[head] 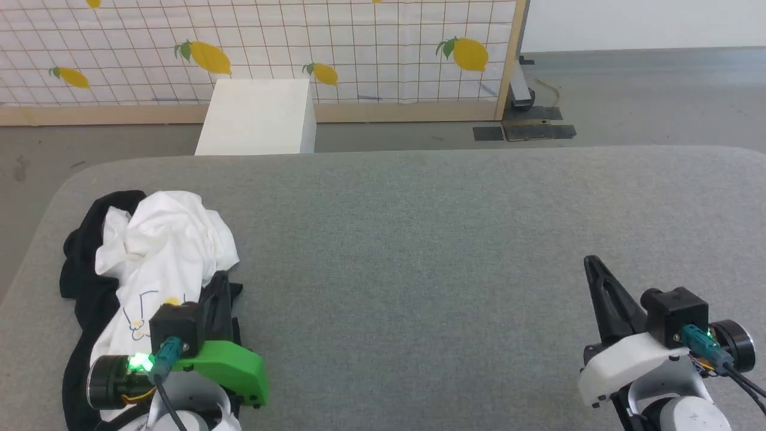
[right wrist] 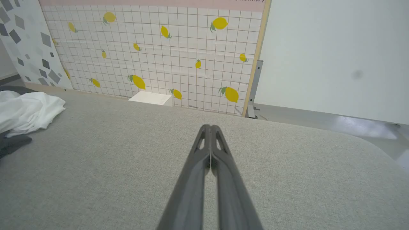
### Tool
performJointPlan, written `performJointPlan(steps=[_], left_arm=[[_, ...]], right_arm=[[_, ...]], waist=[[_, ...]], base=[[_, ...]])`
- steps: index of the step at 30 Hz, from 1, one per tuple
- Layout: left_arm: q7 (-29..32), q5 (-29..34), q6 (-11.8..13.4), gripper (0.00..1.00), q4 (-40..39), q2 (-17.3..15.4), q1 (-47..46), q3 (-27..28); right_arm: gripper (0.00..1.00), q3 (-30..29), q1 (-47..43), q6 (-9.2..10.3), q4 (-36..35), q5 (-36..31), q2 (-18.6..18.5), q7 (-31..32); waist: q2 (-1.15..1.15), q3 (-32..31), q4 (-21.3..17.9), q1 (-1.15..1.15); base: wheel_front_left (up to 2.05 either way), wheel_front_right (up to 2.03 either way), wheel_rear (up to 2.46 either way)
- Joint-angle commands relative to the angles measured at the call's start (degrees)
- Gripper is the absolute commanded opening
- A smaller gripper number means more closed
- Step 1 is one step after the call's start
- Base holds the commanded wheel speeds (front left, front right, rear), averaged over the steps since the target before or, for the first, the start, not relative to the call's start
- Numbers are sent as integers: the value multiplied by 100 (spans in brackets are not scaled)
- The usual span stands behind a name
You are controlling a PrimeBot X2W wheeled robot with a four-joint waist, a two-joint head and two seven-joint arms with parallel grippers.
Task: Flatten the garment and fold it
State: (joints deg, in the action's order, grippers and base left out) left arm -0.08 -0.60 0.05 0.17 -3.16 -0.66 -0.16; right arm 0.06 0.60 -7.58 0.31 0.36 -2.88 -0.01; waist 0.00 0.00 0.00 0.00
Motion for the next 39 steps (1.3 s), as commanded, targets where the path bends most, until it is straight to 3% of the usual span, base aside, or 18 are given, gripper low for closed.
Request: performJointPlan(steps=[1, 30, 31, 39], left_arm=[[8, 60, -5, 0, -17, 28, 66, 16], [8, 60, -5, 0, -17, 28, 66, 16], [8, 60, -5, 100, -17, 28, 66, 16], [-67, -68, 1, 100, 57, 0, 1, -30]], right_arm=[[0, -6, -60, 9, -31, -36, 1, 1], [0, -6, -60, 9, -31, -36, 1, 1], [100, -6, -60, 9, -31, -36, 1, 1], [100, -52, -34, 0, 47, 106, 0, -69]], waist=[[0, 0, 0, 0], [0, 0, 0, 0], [0, 0, 0, 0], [0, 1, -2, 0]], base=[[0, 0, 0], [0, 0, 0], [0, 0, 0], [0, 0, 0]])
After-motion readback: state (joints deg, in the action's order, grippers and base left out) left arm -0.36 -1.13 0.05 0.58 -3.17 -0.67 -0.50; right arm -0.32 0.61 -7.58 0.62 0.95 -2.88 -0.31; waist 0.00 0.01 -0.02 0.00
